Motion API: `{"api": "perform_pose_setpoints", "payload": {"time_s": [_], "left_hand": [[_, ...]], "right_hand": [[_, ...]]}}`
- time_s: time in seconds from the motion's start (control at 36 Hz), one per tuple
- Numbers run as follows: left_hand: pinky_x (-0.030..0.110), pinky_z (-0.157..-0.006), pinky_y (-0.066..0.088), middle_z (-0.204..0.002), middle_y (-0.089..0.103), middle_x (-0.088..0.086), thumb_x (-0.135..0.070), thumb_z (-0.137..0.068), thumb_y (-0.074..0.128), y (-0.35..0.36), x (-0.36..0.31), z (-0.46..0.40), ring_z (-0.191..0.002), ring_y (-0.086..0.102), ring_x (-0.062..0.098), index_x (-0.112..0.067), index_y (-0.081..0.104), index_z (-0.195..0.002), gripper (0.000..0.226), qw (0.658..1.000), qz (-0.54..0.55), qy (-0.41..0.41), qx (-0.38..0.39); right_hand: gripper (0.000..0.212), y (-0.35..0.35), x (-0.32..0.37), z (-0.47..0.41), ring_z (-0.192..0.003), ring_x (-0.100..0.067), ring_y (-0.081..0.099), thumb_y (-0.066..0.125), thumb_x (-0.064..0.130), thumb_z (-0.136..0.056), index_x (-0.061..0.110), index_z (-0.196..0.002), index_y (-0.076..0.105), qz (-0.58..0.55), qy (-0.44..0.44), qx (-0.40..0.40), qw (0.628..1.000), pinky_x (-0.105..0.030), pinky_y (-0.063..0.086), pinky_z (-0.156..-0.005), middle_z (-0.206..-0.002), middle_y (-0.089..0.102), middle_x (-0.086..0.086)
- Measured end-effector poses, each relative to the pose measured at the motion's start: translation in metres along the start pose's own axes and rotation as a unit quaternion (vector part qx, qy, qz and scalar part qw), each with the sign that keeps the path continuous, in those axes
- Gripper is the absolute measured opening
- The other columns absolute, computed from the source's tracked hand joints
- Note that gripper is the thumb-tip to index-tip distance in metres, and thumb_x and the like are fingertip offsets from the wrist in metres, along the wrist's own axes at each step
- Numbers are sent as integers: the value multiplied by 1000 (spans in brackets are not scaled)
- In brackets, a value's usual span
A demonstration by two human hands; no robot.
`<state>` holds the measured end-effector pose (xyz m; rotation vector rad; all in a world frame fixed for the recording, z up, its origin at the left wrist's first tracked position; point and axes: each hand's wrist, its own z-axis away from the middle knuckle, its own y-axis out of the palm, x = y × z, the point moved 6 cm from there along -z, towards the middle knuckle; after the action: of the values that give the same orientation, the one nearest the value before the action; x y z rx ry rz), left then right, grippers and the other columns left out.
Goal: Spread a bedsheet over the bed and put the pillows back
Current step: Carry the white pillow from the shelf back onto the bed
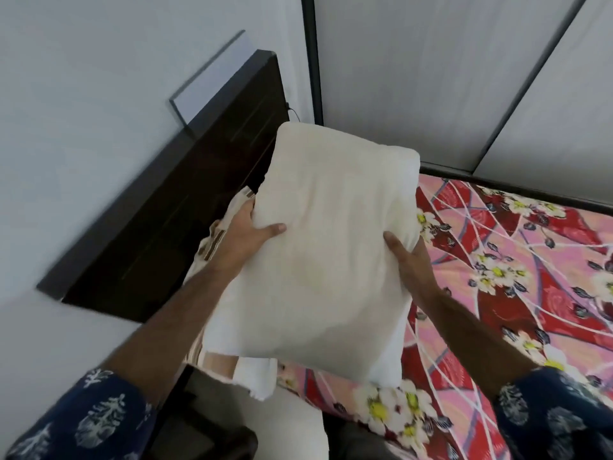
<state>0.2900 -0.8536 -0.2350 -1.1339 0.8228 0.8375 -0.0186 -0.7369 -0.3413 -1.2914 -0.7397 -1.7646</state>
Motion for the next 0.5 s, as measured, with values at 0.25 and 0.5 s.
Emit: {"api": "perform_pose_setpoints", "payload": {"time_s": [0.25,0.5], "left_hand": [[33,-96,50,-127,59,-3,-18,-81,84,-12,-7,-210,-112,59,15,-17,50,-139,68,998,-61,23,21],[45,-108,45,-136,58,7,-23,-84,81,-11,-15,-398,-124,55,27,-15,49,-142,67,980,-168,103,5]], "right_hand": [[51,92,-1,-155,-111,-12,68,69,46,-94,28,-138,52,-23,24,0,999,-28,59,-86,-128,68,8],[76,168,-28,-312,-121,-23,57,61,56,-95,13,-150,31,-57,60,-22,996,-42,49,-106,-136,55,0]]}}
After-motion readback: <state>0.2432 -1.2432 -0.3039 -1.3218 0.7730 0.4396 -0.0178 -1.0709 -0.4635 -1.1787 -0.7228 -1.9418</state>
